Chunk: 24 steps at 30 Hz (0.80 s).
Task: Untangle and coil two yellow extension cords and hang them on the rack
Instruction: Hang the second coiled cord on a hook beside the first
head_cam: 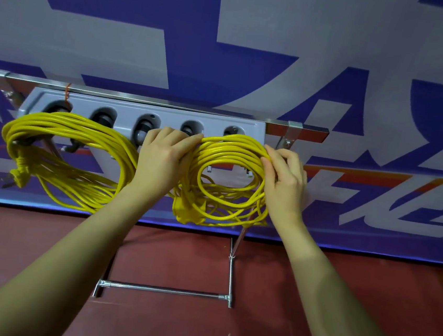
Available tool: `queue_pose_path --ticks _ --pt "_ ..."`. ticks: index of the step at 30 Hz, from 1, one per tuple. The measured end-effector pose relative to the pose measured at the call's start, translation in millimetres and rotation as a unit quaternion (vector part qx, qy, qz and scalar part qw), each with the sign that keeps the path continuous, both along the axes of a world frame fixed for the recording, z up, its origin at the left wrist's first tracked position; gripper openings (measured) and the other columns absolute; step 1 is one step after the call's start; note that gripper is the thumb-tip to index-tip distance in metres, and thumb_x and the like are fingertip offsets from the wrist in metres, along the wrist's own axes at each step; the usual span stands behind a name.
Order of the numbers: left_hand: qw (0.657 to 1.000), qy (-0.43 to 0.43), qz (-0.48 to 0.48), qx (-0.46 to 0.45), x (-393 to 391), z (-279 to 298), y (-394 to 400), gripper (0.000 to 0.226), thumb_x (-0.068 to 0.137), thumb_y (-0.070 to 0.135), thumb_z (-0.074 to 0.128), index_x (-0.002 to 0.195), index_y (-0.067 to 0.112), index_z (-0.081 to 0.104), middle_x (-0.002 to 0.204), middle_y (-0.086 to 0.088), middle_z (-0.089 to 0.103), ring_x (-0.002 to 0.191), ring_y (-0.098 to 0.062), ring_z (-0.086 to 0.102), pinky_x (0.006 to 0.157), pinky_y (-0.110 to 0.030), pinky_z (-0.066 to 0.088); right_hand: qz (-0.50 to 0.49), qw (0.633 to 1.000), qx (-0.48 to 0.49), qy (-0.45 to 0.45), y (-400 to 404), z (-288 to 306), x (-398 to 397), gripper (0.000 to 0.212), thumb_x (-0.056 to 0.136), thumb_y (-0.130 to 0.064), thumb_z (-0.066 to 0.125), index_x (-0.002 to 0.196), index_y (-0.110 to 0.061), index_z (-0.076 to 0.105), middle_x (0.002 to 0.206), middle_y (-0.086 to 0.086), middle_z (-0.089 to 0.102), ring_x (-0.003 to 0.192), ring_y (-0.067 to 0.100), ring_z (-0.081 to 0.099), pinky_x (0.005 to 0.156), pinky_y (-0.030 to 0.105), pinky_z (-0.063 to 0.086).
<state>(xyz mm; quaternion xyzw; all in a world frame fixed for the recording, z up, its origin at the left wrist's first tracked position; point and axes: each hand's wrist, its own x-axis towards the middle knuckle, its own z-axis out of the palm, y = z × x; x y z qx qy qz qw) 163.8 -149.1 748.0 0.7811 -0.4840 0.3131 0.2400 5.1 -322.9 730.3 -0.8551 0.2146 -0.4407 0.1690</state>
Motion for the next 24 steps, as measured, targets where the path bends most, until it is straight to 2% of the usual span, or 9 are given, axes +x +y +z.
queue_pose_path --ticks 2,5,8,10,13,16,19,21,24 --pt "1.0 -0.005 0.011 -0.008 -1 0 1 0.026 0.093 0.023 0.05 0.101 0.009 0.07 0.079 -0.005 0.067 0.08 -0.027 0.057 0.076 -0.036 0.029 -0.003 1.0 -0.015 0.019 1 2 -2 0.029 0.096 -0.024 0.046 0.109 -0.01 0.068 0.099 0.005 0.062 0.088 0.019 0.057 0.077 0.028 0.036" --pt "0.999 0.005 0.021 -0.044 2 9 1 0.02 0.091 0.021 0.053 0.097 0.009 0.069 0.076 -0.004 0.067 0.082 -0.019 0.048 0.075 -0.036 0.026 0.002 1.0 -0.028 0.013 -1 6 -2 0.027 0.096 -0.02 0.045 0.103 -0.007 0.067 0.098 0.005 0.065 0.087 0.019 0.057 0.076 0.03 0.039" --pt "0.999 0.014 0.024 -0.043 9 18 -5 0.019 0.09 0.02 0.055 0.098 0.012 0.07 0.075 -0.002 0.068 0.077 -0.023 0.056 0.075 -0.035 0.027 0.004 1.0 -0.022 0.009 -11 9 0 0.028 0.095 -0.02 0.046 0.103 -0.006 0.068 0.096 0.005 0.067 0.084 0.019 0.058 0.074 0.027 0.037" --pt "0.999 0.014 0.013 -0.033 10 17 -9 0.019 0.089 0.022 0.056 0.093 0.013 0.072 0.073 -0.002 0.068 0.072 -0.026 0.06 0.076 -0.035 0.028 0.016 1.0 0.017 0.007 -16 7 2 0.03 0.096 -0.024 0.045 0.105 -0.007 0.068 0.096 0.005 0.067 0.086 0.022 0.06 0.077 0.033 0.043" --pt "0.999 0.016 -0.005 -0.03 5 5 -10 0.021 0.089 0.024 0.057 0.088 0.012 0.075 0.07 -0.002 0.068 0.069 -0.027 0.062 0.076 -0.035 0.029 0.046 0.994 0.098 -0.003 -19 5 4 0.035 0.096 -0.031 0.042 0.107 -0.01 0.068 0.099 0.005 0.065 0.091 0.028 0.061 0.078 0.051 0.049" --pt "0.999 0.028 -0.002 -0.031 2 2 -8 0.022 0.09 0.023 0.054 0.091 0.011 0.074 0.072 -0.003 0.068 0.069 -0.028 0.062 0.076 -0.035 0.03 0.056 0.988 0.143 0.002 -16 1 4 0.039 0.096 -0.035 0.04 0.113 -0.011 0.065 0.103 0.003 0.066 0.095 0.026 0.061 0.082 0.054 0.047" --pt "0.999 0.041 0.002 -0.028 -9 -2 -2 0.026 0.092 0.021 0.049 0.101 0.01 0.071 0.081 -0.004 0.068 0.077 -0.028 0.063 0.079 -0.035 0.03 0.066 0.979 0.194 0.011 -11 -12 0 0.044 0.097 -0.042 0.032 0.125 -0.02 0.057 0.112 0.002 0.067 0.1 0.026 0.062 0.086 0.053 0.048" --pt "0.999 0.04 0.014 -0.02 -19 -7 0 0.031 0.092 0.027 0.049 0.11 0.009 0.067 0.093 -0.005 0.068 0.088 -0.026 0.06 0.081 -0.036 0.032 0.079 0.975 0.207 0.023 -7 -19 -4 0.043 0.098 -0.042 0.028 0.133 -0.029 0.047 0.121 0.002 0.063 0.108 0.024 0.059 0.092 0.051 0.047" --pt "0.999 -0.018 0.049 0.014 -25 -16 -2 0.042 0.097 0.038 0.046 0.12 0.007 0.062 0.108 -0.007 0.066 0.099 -0.025 0.057 0.085 -0.037 0.035 0.092 0.973 0.206 0.04 -2 -22 -6 0.045 0.098 -0.041 0.026 0.141 -0.031 0.035 0.133 0.001 0.055 0.12 0.021 0.053 0.1 0.047 0.044"
